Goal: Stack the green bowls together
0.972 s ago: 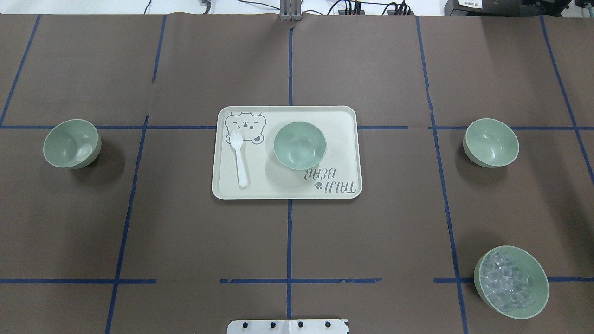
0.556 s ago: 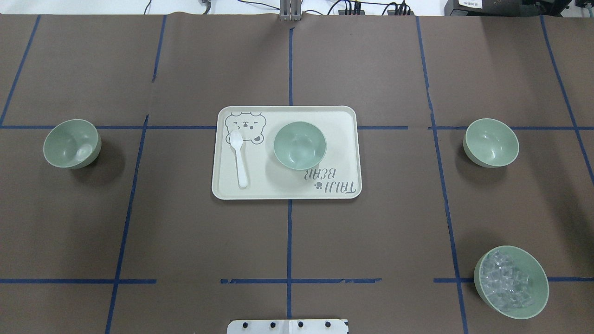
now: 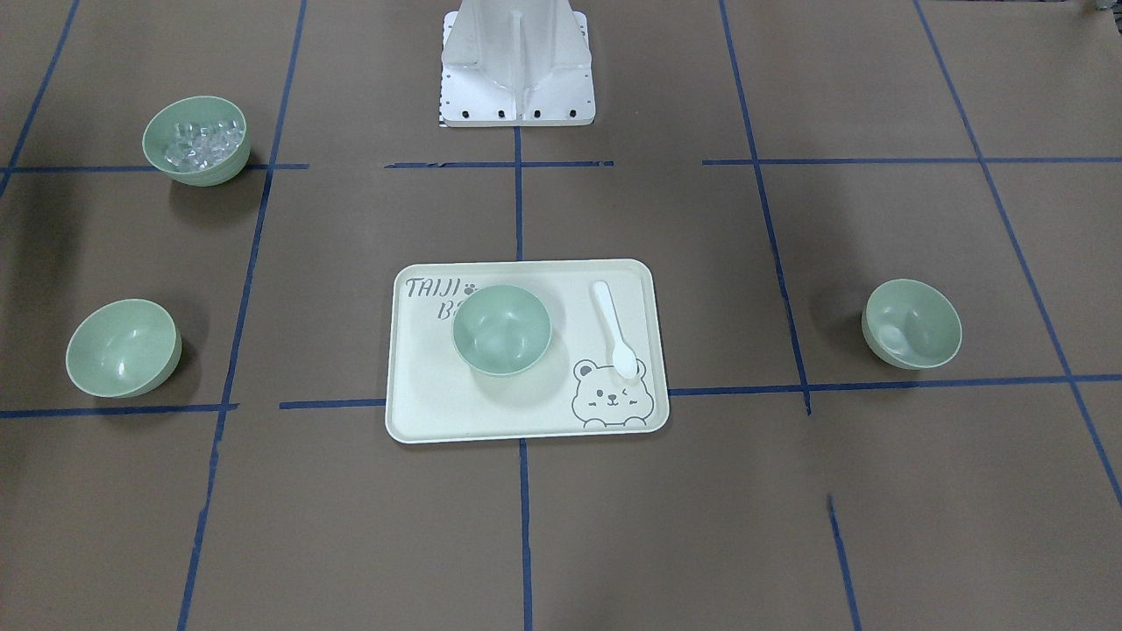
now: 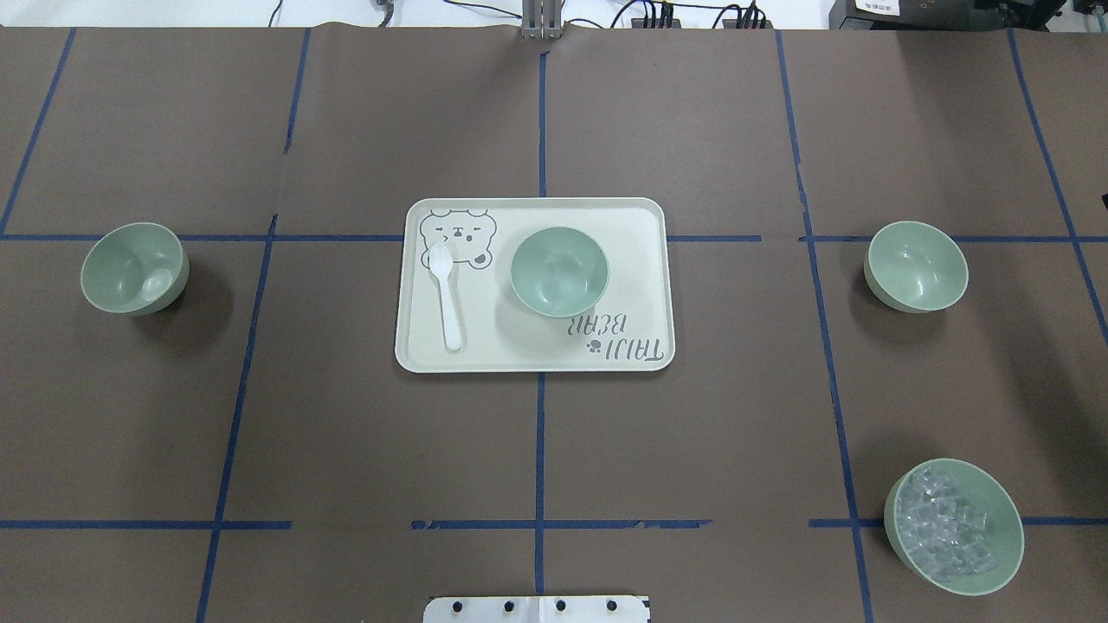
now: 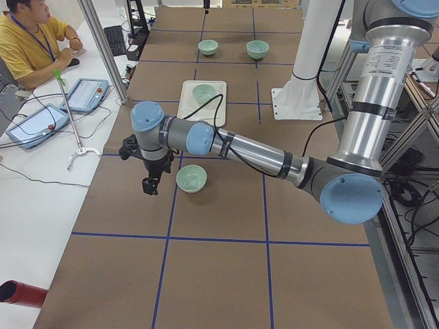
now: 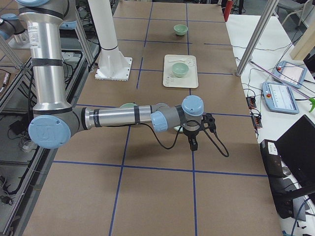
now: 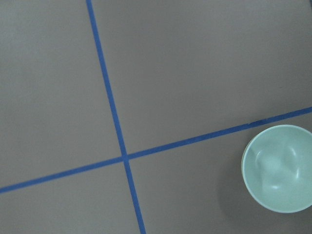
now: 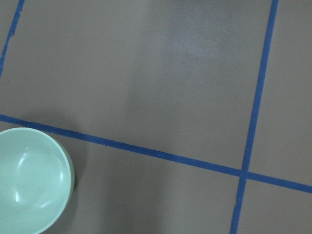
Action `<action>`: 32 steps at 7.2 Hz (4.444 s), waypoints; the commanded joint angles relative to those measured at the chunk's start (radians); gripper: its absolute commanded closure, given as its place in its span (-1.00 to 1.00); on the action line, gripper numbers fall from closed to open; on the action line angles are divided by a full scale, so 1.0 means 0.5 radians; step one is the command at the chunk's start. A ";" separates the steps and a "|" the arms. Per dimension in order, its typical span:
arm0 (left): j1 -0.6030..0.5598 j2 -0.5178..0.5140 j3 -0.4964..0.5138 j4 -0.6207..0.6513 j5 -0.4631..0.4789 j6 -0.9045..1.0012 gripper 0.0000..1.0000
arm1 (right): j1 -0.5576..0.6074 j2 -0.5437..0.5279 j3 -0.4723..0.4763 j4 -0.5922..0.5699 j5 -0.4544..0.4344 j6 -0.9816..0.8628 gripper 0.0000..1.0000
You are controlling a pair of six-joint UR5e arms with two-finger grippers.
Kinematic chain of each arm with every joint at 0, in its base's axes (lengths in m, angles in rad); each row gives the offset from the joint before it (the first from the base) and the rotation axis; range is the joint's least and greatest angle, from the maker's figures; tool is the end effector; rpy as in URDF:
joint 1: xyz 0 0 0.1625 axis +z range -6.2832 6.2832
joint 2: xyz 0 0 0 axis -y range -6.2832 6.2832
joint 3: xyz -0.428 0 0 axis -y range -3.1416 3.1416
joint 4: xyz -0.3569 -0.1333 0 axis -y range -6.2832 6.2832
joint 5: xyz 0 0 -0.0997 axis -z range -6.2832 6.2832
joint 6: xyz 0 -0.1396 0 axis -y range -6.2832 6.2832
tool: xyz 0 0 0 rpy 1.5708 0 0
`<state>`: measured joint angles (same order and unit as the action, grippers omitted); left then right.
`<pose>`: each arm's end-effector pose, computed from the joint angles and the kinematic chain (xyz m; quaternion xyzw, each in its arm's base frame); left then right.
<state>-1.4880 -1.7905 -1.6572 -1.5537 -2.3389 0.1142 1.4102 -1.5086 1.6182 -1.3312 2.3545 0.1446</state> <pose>0.0099 -0.5589 0.5405 0.1393 0.3686 0.1439 0.9077 -0.0471 -0.5079 0.6094 0.1015 -0.3961 -0.0736 0.9096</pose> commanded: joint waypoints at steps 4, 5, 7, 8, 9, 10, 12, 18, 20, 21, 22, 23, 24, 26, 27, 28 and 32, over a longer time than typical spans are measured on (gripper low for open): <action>0.459 0.288 0.182 -1.036 0.136 -0.953 -1.00 | -0.167 0.121 -0.003 0.018 -0.012 0.116 -1.00; 0.576 0.316 0.273 -1.286 0.280 -1.205 -0.99 | -0.167 0.121 -0.003 0.018 -0.012 0.116 -1.00; 0.794 0.317 0.412 -1.631 0.428 -1.653 -0.80 | -0.167 0.121 -0.006 0.018 -0.012 0.113 -1.00; 0.852 0.317 0.412 -1.639 0.435 -1.728 -0.53 | -0.167 0.121 -0.003 0.021 -0.012 0.113 -1.00; 0.862 0.320 0.415 -1.639 0.432 -1.732 0.22 | -0.167 0.121 -0.003 0.021 -0.012 0.113 -1.00; 0.868 0.323 0.412 -1.636 0.429 -1.729 0.88 | -0.167 0.121 -0.003 0.021 -0.012 0.113 -1.00; 0.868 0.335 0.366 -1.639 0.423 -1.716 1.00 | -0.167 0.121 -0.003 0.021 -0.012 0.113 -1.00; 1.100 -0.516 -0.149 -0.713 0.569 -2.600 1.00 | -0.167 0.121 0.013 0.021 -0.012 0.116 -1.00; 1.483 -0.905 0.070 -0.688 0.830 -3.064 1.00 | -0.167 0.124 0.016 0.021 -0.015 0.113 -1.00; 1.622 -1.065 0.248 -0.688 0.934 -3.179 1.00 | -0.164 0.124 0.022 0.021 -0.012 0.128 -1.00; 1.769 -1.094 0.310 -0.691 1.032 -3.189 1.00 | -0.167 0.124 0.022 0.021 -0.012 0.155 -1.00; 1.840 -1.095 0.314 -0.694 1.048 -3.189 1.00 | -0.167 0.124 0.022 0.021 -0.012 0.156 -1.00; 1.847 -1.107 0.311 -0.691 1.042 -3.189 1.00 | -0.164 0.124 0.022 0.021 -0.012 0.156 -1.00; 1.875 -1.086 0.314 -0.676 1.042 -3.186 1.00 | -0.164 0.124 0.022 0.021 -0.012 0.156 -1.00; 1.872 -1.091 0.302 -0.578 1.045 -3.171 1.00 | -0.167 0.121 0.022 0.021 -0.012 0.156 -1.00; 1.872 -1.088 0.299 -0.553 1.048 -3.168 1.00 | -0.167 0.124 0.019 0.021 -0.012 0.156 -1.00; 1.872 -1.101 0.302 -0.556 1.051 -3.167 1.00 | -0.164 0.124 0.019 0.021 -0.012 0.156 -1.00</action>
<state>-0.5523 -2.3395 -1.5076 -1.8319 -1.8139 -1.4694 1.3271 -1.4466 1.6271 -1.3208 2.3485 0.2224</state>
